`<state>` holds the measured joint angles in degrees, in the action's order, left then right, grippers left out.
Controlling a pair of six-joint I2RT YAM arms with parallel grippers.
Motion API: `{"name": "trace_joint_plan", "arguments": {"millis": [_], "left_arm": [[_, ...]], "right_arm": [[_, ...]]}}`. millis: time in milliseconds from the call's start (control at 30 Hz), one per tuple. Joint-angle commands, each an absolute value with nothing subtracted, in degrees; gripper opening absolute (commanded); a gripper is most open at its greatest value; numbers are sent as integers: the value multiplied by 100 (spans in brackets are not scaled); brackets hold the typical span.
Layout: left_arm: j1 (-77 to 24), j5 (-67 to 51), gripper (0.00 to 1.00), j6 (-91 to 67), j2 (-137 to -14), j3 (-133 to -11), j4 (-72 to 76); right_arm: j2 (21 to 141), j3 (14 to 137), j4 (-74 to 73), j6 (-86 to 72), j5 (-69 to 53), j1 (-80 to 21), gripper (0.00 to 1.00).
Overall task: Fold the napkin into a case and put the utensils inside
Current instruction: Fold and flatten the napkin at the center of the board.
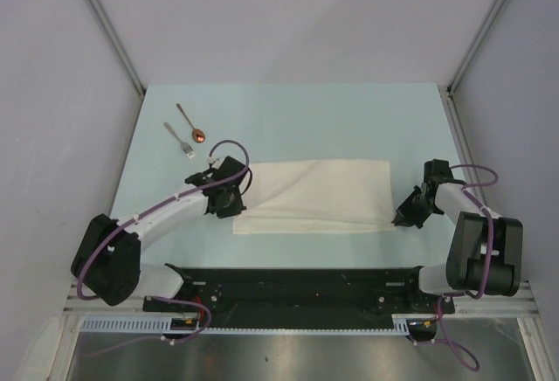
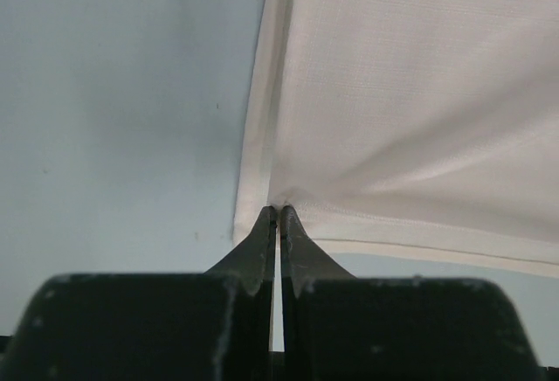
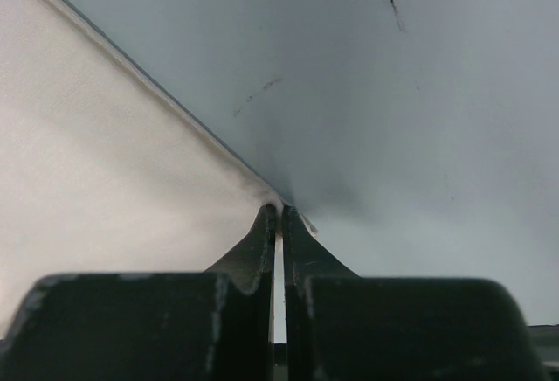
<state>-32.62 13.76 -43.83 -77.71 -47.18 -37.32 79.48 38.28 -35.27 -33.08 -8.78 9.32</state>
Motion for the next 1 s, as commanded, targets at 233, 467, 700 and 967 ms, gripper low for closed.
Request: {"name": "trace_joint_plan", "arguments": {"millis": [233, 467, 700, 967], "left_arm": [[-3401, 1547, 0, -4728, -7620, -4131, -3964], [-3445, 1608, 0, -4798, -7813, -4052, -3920], [-3437, 1687, 0, -4939, -7814, -3911, -3876], [-3437, 1740, 37, -4939, -7297, -3964, -4095]], "right_arm": [[8341, 3630, -3094, -3349, -439, 949, 0], [8341, 3630, -3076, -3366, -448, 940, 0], [8394, 3621, -3059, -3357, -466, 941, 0], [8253, 3691, -3207, -3357, -536, 941, 16]]}}
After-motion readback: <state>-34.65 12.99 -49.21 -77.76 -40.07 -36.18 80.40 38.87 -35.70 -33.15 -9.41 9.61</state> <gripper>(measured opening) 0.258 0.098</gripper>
